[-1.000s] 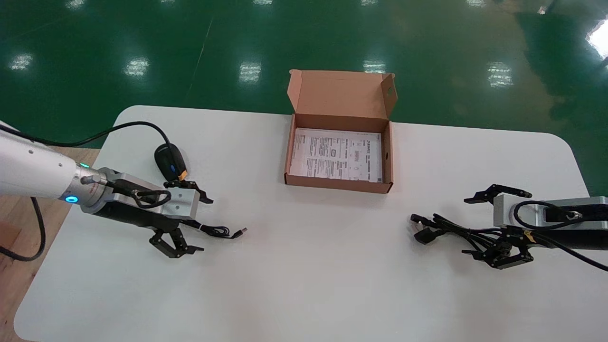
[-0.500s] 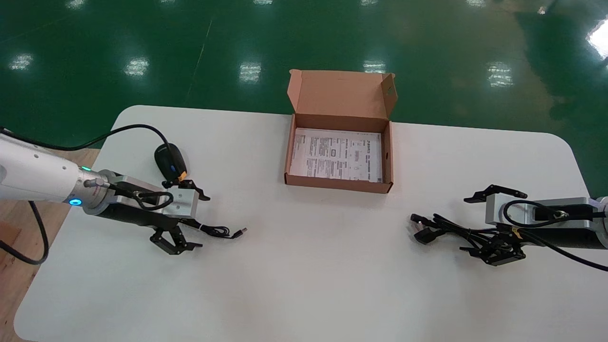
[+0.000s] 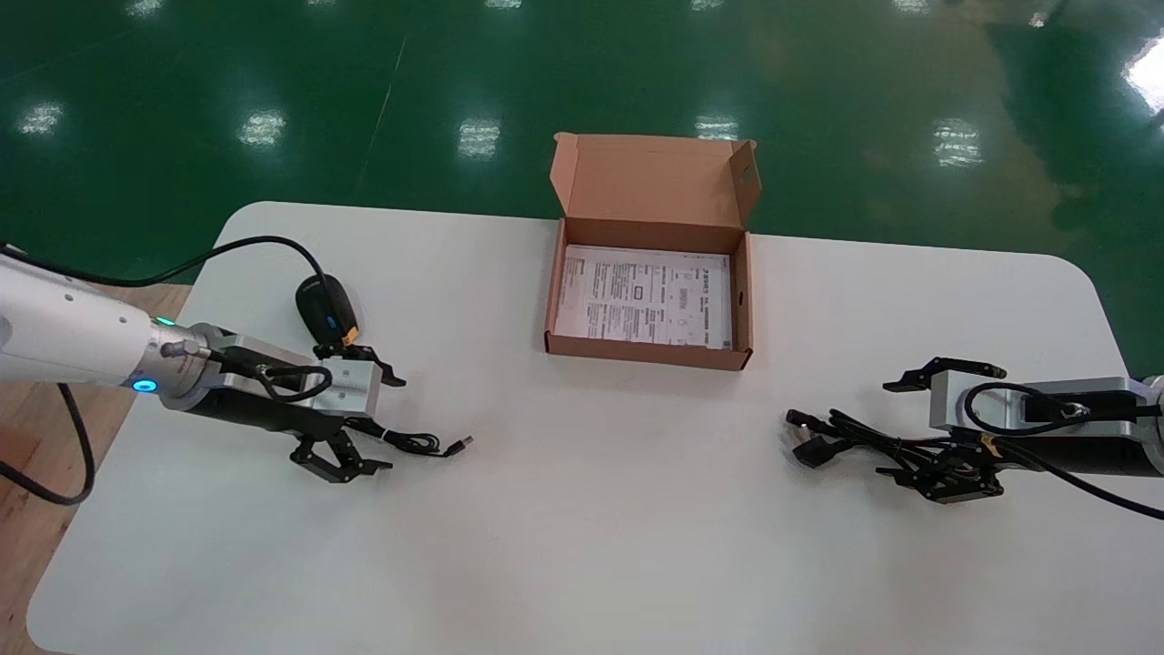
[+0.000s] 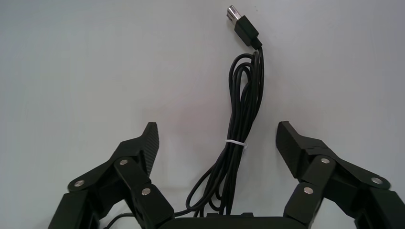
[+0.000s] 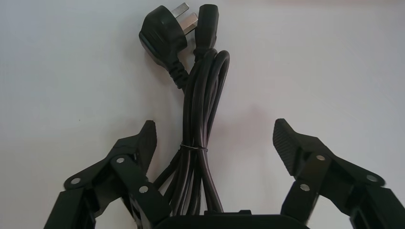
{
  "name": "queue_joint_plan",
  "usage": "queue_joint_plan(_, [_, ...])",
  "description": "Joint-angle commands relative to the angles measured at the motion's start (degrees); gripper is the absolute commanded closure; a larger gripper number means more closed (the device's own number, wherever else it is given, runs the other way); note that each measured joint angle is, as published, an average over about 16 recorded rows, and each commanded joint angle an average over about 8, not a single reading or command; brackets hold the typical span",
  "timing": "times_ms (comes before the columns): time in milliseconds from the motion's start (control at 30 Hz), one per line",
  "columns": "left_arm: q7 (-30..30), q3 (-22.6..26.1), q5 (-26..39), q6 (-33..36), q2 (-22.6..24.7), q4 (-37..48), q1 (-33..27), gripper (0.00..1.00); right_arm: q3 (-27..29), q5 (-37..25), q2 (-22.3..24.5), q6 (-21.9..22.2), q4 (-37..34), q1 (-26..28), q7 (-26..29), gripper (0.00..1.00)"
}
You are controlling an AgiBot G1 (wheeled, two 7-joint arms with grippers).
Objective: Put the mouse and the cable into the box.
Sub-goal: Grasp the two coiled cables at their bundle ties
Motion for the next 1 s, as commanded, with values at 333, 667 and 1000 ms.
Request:
queue_joint_plan(333, [-0.04, -0.04, -0.08, 0.16, -0.05, -0.32, 0.04, 1.00, 0.05, 0.13, 0.15, -0.22, 0.39, -0.16, 0.11, 1.00])
queue_joint_plan(667, [-0.05, -0.05, -0.09, 0.19, -0.08, -0.41, 0.07, 1.00, 0.08, 0.16, 0.20, -0.29, 0.53, -0.20, 0.14, 1.00])
queue_joint_plan(1000, [-0.05, -0.05, -0.12, 0.20, -0.11, -0.46, 0.09, 1.00, 0.10, 0.21, 0.23, -0.31, 0.58, -0.24, 0.17, 1.00])
